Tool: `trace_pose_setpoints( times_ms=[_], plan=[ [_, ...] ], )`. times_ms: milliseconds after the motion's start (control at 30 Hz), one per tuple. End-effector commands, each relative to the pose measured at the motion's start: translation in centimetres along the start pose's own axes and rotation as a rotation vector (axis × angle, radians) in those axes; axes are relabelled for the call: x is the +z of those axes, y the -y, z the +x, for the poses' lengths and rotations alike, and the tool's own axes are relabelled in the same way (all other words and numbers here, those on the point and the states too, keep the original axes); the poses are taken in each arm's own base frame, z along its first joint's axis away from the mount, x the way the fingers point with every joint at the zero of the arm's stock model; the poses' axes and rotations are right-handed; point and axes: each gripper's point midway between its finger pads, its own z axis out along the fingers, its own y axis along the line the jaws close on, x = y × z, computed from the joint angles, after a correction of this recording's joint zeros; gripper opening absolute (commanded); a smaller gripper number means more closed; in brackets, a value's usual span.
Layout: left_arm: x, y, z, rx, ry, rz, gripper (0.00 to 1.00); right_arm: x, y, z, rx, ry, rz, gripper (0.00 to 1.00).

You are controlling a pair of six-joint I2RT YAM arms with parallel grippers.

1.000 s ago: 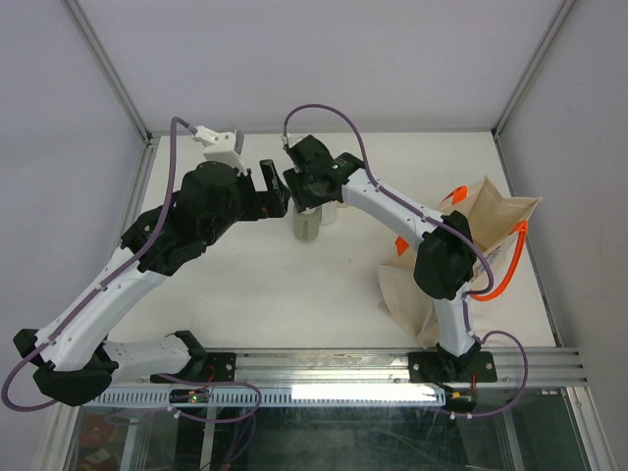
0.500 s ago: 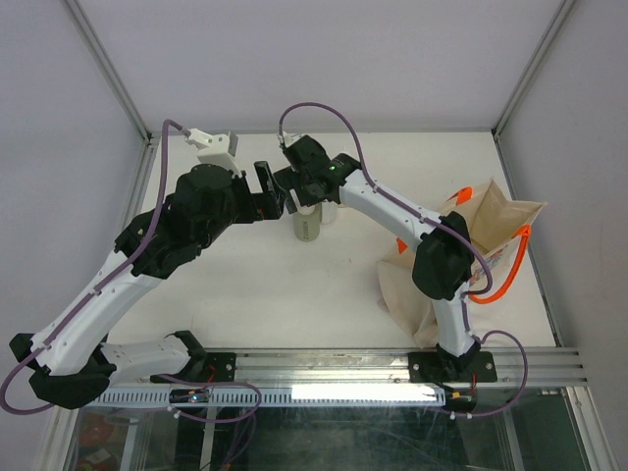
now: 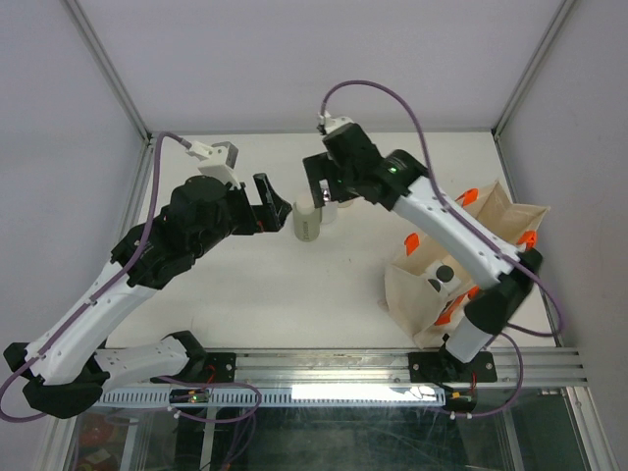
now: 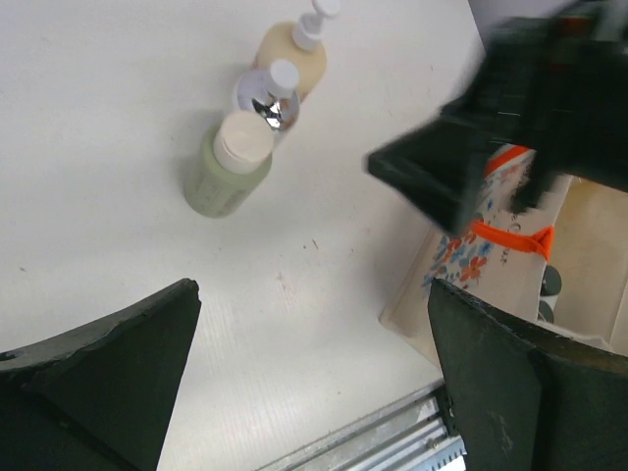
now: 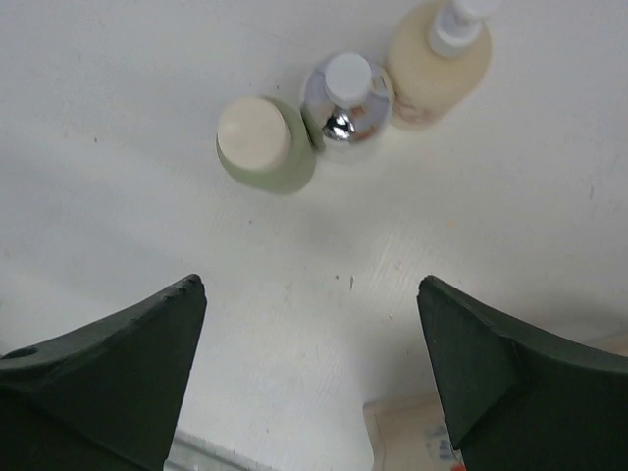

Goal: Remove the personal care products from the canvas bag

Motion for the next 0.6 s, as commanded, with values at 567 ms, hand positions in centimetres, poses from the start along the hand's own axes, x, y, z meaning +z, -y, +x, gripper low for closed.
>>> trace_pose_setpoints(
  times_ms=[567],
  plan=[
    [7.4, 17.7, 9.5, 0.023, -0.430, 0.611, 0.99, -16.8, 11.5, 14.3, 0.404, -0.039, 0.239, 0.59]
  ],
)
